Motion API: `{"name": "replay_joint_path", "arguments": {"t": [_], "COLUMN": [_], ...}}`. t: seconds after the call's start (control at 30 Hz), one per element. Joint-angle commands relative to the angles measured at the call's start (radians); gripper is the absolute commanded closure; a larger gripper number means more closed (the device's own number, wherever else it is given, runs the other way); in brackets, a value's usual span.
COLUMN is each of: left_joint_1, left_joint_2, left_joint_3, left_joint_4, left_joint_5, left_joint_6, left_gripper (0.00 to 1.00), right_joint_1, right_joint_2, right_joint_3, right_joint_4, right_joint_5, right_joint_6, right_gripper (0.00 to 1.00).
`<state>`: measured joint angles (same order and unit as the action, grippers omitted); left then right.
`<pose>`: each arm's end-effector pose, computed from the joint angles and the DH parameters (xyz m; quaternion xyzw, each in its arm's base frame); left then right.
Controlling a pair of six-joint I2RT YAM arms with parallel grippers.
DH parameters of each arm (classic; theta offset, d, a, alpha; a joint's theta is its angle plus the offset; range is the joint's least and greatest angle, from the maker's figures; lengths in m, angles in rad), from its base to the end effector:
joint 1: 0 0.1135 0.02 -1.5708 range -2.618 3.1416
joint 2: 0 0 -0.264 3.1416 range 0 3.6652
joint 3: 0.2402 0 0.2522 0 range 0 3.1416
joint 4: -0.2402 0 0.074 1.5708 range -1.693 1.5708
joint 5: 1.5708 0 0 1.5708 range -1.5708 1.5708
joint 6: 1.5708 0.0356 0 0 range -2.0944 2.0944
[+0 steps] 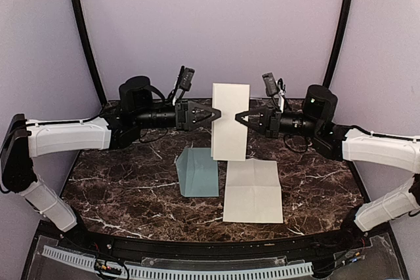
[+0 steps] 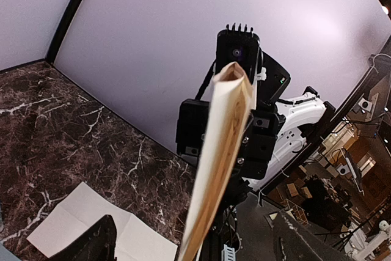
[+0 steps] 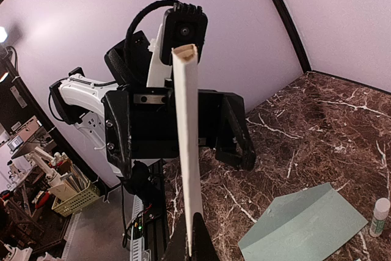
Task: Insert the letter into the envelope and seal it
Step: Place the letter in the envelope.
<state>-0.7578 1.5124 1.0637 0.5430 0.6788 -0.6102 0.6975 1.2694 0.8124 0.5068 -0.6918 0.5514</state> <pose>0.2407 -0.2586 0.3344 0.2924 0.6147 -0.6144 0.3990 0.2071 0.2032 0.3164 -0.2923 0.6288 0.5881 0.4163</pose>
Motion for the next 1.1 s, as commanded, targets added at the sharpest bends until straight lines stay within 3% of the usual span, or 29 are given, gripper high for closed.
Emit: {"name": "replay_joint_path", "arguments": {"t": [0.0, 0.07, 0.13, 0.27, 0.43, 0.53, 0.57, 0.7, 0.77, 0.9, 1.07], "left_joint_1": [-0.013, -0.015, -0.016, -0.016, -0.016, -0.016, -0.015, 0.012, 0.044, 0.109, 0.162], "left_joint_2": [0.029, 0.04, 0.045, 0.042, 0.035, 0.028, 0.027, 0.0, -0.015, -0.014, 0.008], "left_joint_3": [0.023, 0.022, 0.017, 0.007, 0.005, 0.005, 0.005, 0.002, 0.004, 0.037, 0.057], "left_joint_4": [0.082, 0.099, 0.106, 0.108, 0.085, 0.066, 0.061, -0.011, -0.084, -0.331, -0.595], "left_joint_5": [0.135, 0.149, 0.155, 0.15, 0.135, 0.124, 0.12, 0.057, 0.022, -0.076, -0.125], "left_joint_6": [-0.015, -0.027, -0.034, -0.036, -0.026, -0.021, -0.018, -0.007, -0.001, 0.04, 0.064], "left_gripper": [0.15, 0.27, 0.47, 0.71, 0.88, 0.99, 1.0, 1.0, 1.0, 1.0, 1.0], "right_joint_1": [0.017, 0.017, 0.019, 0.019, 0.018, 0.017, 0.018, 0.016, 0.017, 0.019, 0.028], "right_joint_2": [0.026, 0.034, 0.042, 0.05, 0.05, 0.044, 0.043, 0.034, 0.029, 0.016, 0.022], "right_joint_3": [0.044, 0.049, 0.052, 0.055, 0.05, 0.047, 0.047, 0.052, 0.056, 0.048, 0.029], "right_joint_4": [0.039, 0.038, 0.041, 0.039, 0.032, 0.026, 0.023, -0.027, -0.067, -0.15, -0.194], "right_joint_5": [-0.017, -0.017, -0.015, 0.002, 0.032, 0.051, 0.058, 0.105, 0.141, 0.233, 0.293], "right_joint_6": [-0.013, -0.011, -0.011, -0.011, -0.013, -0.017, -0.019, -0.041, -0.059, -0.084, -0.061], "right_gripper": [1.0, 1.0, 1.0, 1.0, 1.0, 0.95, 0.93, 0.71, 0.57, 0.39, 0.26]}}
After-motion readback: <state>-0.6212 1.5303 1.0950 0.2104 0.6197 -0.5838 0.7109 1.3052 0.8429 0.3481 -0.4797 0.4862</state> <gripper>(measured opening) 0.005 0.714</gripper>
